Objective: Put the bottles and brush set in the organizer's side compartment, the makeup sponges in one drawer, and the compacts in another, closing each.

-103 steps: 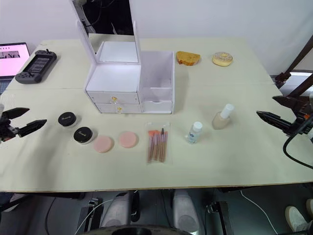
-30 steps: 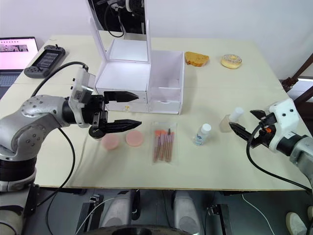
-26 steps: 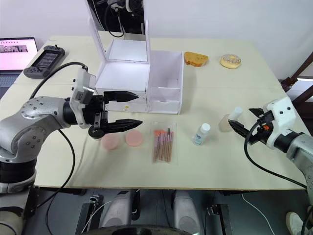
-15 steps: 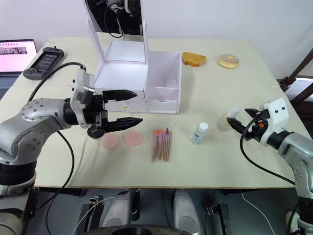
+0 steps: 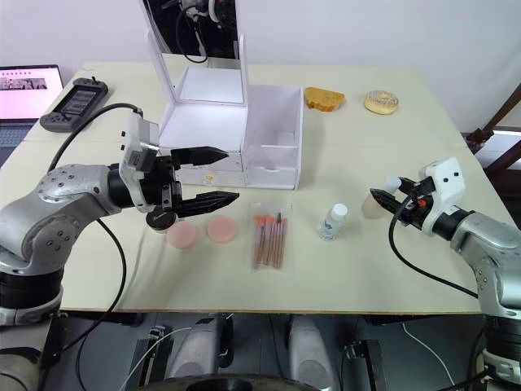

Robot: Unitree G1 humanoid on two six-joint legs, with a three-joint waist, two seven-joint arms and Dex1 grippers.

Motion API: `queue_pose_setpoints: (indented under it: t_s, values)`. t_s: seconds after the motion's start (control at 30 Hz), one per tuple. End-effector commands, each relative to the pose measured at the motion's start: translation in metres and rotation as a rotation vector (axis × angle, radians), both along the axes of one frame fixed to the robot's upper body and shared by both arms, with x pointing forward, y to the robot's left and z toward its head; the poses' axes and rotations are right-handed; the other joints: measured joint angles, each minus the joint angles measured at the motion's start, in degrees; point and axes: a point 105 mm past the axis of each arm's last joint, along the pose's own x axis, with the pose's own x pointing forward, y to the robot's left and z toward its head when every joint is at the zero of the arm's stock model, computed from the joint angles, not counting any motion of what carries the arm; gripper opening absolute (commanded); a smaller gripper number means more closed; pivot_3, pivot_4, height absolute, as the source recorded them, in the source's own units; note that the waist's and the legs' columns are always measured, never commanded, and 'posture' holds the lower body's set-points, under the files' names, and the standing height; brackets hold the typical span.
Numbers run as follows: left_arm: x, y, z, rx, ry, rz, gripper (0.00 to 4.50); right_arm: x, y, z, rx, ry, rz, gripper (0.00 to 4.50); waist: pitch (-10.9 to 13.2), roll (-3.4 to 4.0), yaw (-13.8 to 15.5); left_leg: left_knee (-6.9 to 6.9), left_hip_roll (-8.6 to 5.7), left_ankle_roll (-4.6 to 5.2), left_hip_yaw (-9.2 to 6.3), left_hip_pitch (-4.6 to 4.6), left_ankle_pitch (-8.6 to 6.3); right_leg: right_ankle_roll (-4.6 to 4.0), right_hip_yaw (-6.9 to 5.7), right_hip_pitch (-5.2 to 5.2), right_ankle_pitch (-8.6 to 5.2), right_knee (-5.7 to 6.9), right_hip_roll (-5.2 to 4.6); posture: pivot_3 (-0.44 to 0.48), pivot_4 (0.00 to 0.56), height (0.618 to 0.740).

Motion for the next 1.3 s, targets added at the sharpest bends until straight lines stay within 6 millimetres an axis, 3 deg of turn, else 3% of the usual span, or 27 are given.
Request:
queue_pose_setpoints:
  t_s: [0.03, 0.1, 0.17, 0.2, 0.33, 0.57, 0.73, 0.97, 1.1, 1.3]
  values:
    - [-0.005, -0.001, 0.009, 0.012, -0.06, -0.012, 4.5, 0.001, 0.002, 0.008, -0.01, -0.036, 0.008, 2.46, 0.0, 0.0, 0.0, 0.0, 0.0, 0.0, 0.0, 0.0, 0.0, 0.0, 0.0, 0.0, 0.0, 0.0, 0.0, 0.0, 0.15, 0.738]
    - [-0.005, -0.001, 0.009, 0.014, -0.057, -0.015, 4.5, 0.001, 0.002, 0.009, -0.009, -0.043, 0.007, 1.88, 0.0, 0.0, 0.0, 0.0, 0.0, 0.0, 0.0, 0.0, 0.0, 0.01, 0.0, 0.0, 0.0, 0.0, 0.0, 0.0, 0.15, 0.738]
    - [-0.006, -0.002, 0.007, 0.019, -0.054, -0.02, 4.5, 0.001, 0.002, 0.008, -0.025, -0.04, 0.005, 0.87, 0.0, 0.0, -0.01, 0.0, 0.0, 0.0, 0.0, 0.0, 0.0, 0.01, 0.0, 0.0, 0.0, 0.0, 0.0, 0.0, 0.15, 0.738]
    - [-0.006, -0.002, 0.007, 0.021, -0.054, -0.021, 4.5, 0.001, 0.002, 0.007, -0.031, -0.037, 0.007, 0.76, 0.0, 0.0, -0.01, 0.0, 0.0, 0.0, 0.0, 0.0, 0.0, 0.01, 0.0, 0.0, 0.0, 0.0, 0.0, 0.0, 0.15, 0.738]
    - [-0.005, -0.001, 0.007, 0.026, -0.055, -0.022, 4.5, 0.0, 0.004, 0.01, -0.031, -0.043, 0.017, 0.77, 0.0, 0.0, -0.01, 0.0, 0.0, 0.0, 0.0, 0.0, 0.0, 0.01, 0.0, 0.0, 0.0, 0.0, 0.0, 0.0, 0.15, 0.738]
    - [0.001, 0.012, 0.006, 0.032, -0.058, 0.02, 4.5, -0.002, 0.014, 0.053, 0.0, -0.09, 0.098, 0.77, 0.06, 0.1, -0.25, -0.01, 0.0, 0.0, 0.01, 0.0, 0.0, 0.01, 0.01, 0.0, -0.01, 0.0, 0.0, 0.0, 0.15, 0.738]
    - [0.009, 0.034, 0.003, 0.04, -0.068, 0.099, 4.5, 0.001, 0.049, 0.11, 0.038, -0.137, 0.281, 0.77, 0.11, 0.17, -0.67, -0.04, 0.02, 0.0, 0.02, 0.09, 0.0, 0.0, 0.04, -0.03, 0.0, 0.07, 0.01, 0.0, 0.15, 0.738]
    - [0.007, 0.072, -0.001, 0.075, -0.119, 0.221, 4.5, 0.008, 0.111, 0.156, 0.065, -0.164, 0.518, 0.77, 0.13, 0.17, -0.54, -0.2, 0.11, -0.01, 0.07, 0.08, -0.01, 0.02, 0.06, -0.14, -0.04, 0.01, 0.07, 0.0, 0.15, 0.738]
    - [0.0, 0.094, -0.003, 0.085, -0.137, 0.303, 4.5, 0.019, 0.141, 0.161, 0.033, -0.174, 0.611, 0.77, 0.15, 0.2, -1.21, -0.22, 0.13, -0.01, 0.11, -0.07, -0.01, 0.01, 0.08, -0.31, -0.03, 0.01, 0.04, 0.0, 0.15, 0.738]
    - [-0.008, 0.095, -0.008, 0.073, -0.137, 0.35, 4.5, 0.042, 0.165, 0.142, -0.015, -0.172, 0.647, 0.77, 0.15, 0.17, -1.16, -0.1, 0.06, -0.01, 0.15, -0.36, -0.01, -0.01, 0.03, -0.41, -0.02, -0.07, -0.1, 0.0, 0.15, 0.738]
